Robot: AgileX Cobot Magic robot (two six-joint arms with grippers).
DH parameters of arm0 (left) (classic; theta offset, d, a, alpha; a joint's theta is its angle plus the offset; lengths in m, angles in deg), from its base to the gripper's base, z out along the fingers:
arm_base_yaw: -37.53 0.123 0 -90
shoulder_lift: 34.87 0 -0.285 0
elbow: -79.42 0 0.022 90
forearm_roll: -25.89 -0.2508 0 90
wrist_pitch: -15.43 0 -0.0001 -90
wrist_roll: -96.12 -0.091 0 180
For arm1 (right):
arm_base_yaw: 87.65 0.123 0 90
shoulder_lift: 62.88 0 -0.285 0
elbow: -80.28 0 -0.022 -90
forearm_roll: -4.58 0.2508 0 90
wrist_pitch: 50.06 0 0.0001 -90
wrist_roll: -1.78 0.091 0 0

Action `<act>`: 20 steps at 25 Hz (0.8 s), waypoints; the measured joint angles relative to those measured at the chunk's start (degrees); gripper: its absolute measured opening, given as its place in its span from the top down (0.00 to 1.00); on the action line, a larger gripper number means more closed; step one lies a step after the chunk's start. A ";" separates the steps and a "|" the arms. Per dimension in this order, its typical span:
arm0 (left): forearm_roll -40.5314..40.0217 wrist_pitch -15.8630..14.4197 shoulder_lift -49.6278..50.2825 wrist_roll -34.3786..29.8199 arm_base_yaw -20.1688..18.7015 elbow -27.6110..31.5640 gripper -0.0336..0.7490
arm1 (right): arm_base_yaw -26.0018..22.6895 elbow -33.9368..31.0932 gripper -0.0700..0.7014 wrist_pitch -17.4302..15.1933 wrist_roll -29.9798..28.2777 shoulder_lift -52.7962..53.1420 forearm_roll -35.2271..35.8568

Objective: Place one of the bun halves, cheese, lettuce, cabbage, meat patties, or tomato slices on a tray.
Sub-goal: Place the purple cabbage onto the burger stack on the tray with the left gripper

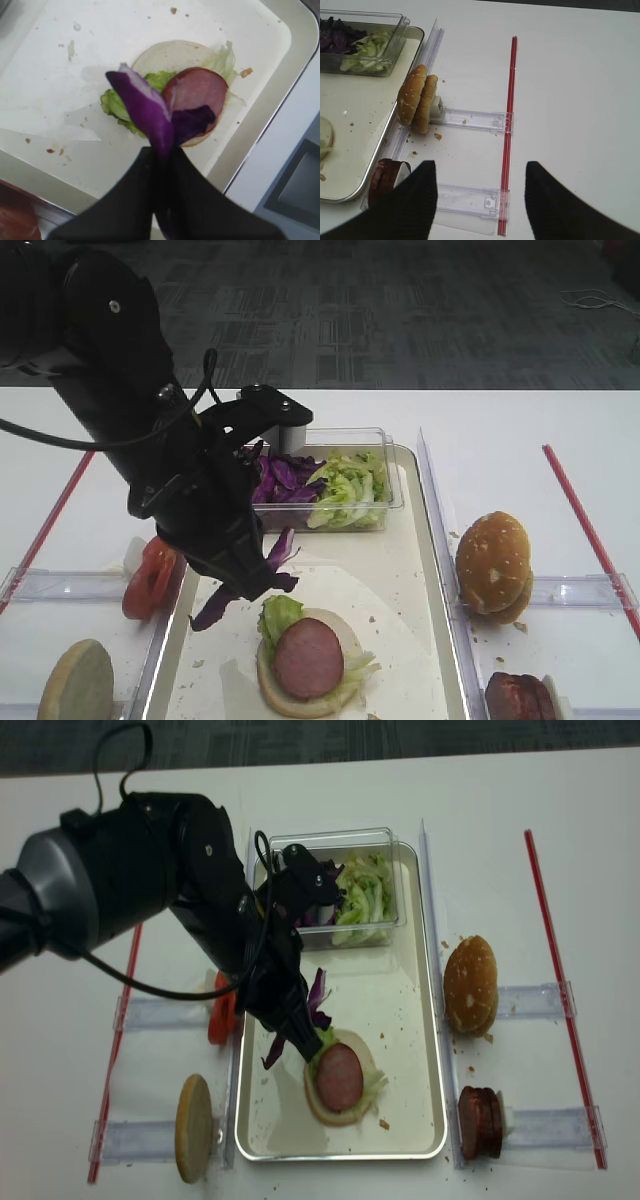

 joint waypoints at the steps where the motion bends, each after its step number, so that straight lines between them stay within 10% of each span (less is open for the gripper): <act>1: -0.03 0.00 0.00 -0.51 0.00 0.00 0.87 | 0.00 0.00 0.38 0.00 0.00 0.00 0.00; 20: -7.06 -0.65 3.41 -2.13 -6.77 -3.71 0.87 | 0.00 0.00 0.38 0.00 0.00 0.00 0.00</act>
